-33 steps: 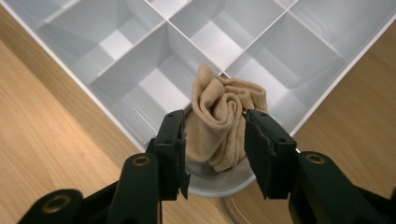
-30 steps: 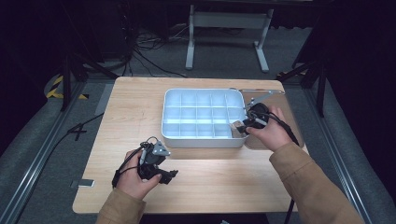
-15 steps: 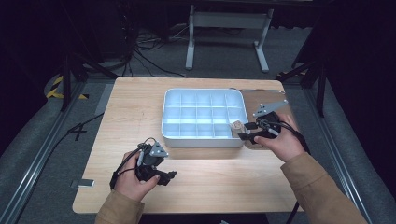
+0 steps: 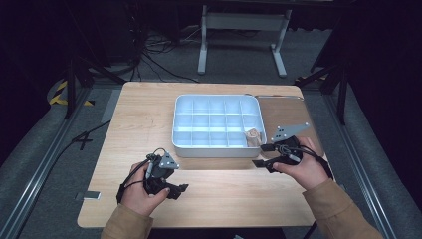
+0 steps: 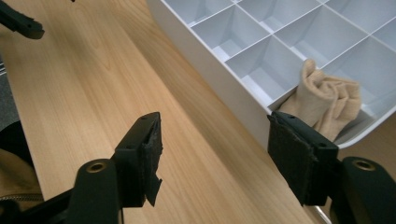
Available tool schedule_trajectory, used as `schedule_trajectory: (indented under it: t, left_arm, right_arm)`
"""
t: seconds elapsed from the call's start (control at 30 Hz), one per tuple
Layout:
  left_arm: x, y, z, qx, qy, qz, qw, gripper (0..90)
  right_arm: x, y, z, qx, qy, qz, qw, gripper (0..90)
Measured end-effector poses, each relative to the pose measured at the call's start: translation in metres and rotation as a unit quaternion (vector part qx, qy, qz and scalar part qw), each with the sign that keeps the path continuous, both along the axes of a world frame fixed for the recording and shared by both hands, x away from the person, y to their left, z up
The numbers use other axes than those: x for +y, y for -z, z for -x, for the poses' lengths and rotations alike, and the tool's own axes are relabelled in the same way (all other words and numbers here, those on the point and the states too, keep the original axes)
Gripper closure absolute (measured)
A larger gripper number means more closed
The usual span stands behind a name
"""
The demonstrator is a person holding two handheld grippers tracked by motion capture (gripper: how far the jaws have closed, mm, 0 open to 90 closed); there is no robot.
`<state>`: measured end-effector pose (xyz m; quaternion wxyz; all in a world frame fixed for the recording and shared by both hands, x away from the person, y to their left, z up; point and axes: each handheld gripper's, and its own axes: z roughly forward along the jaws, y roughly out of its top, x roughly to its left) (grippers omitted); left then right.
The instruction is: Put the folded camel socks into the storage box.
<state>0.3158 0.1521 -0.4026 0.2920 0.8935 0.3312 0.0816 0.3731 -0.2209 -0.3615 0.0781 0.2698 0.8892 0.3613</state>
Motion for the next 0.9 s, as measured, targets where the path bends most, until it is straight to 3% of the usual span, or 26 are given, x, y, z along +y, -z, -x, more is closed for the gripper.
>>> schedule_trajectory:
  t: [0.4, 0.5, 0.6, 0.9]
  left_arm:
    - [-0.001, 0.0, -0.001, -0.003, 0.0, -0.003, 1.0, 27.4]
    - [-0.002, 0.001, -0.001, 0.001, -0.001, -0.001, 1.0, 27.3]
    - [-0.003, 0.002, -0.001, 0.002, 0.002, -0.002, 1.0, 27.4]
    - [-0.004, 0.006, -0.001, -0.007, 0.006, -0.005, 0.9999, 27.0]
  right_arm:
    - [0.002, 0.031, 0.02, 0.001, -0.005, 0.011, 0.9999, 31.1]
    - [0.001, 0.036, 0.021, 0.001, -0.006, 0.0, 1.0, 31.1]
    - [0.003, 0.043, 0.02, 0.013, -0.008, 0.005, 0.9999, 30.9]
    - [0.006, 0.069, 0.021, 0.014, -0.013, 0.011, 0.9998, 28.9]
